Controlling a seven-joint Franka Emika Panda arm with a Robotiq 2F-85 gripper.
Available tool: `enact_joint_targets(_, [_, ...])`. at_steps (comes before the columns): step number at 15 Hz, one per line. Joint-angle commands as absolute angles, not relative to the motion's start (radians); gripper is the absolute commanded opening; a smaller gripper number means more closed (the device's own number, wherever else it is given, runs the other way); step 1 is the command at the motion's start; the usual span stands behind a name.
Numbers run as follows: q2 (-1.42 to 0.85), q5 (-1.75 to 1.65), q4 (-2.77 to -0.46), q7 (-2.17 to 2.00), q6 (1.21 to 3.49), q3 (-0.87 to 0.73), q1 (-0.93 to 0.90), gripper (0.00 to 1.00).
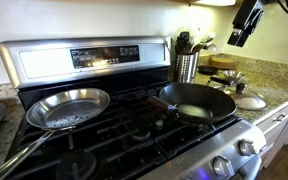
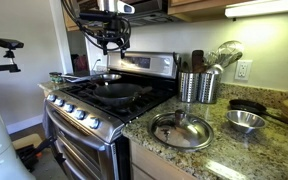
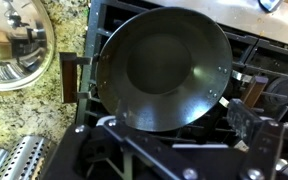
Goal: Place the silver lid on top of the pan on the right side of the stove
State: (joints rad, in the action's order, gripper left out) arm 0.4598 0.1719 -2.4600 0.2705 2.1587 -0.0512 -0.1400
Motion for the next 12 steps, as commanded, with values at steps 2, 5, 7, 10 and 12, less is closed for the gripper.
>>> enact_joint_targets(2, [0.454,0.088,-2.469,0.254,2.252,-0.037,-0.08,1.0])
enact_joint_targets(5, [0.434,-0.013,-2.471,0.232,2.345,-0.053,-0.013,1.0])
enact_joint_targets(7, [0.407,-0.065,-2.469,0.198,2.382,-0.061,0.034,1.0])
enact_joint_targets(10, [0.36,-0.124,-2.469,0.139,2.409,-0.069,0.094,1.0])
enact_joint_targets(12, [0.317,-0.149,-2.467,0.125,2.43,-0.085,0.122,1.0])
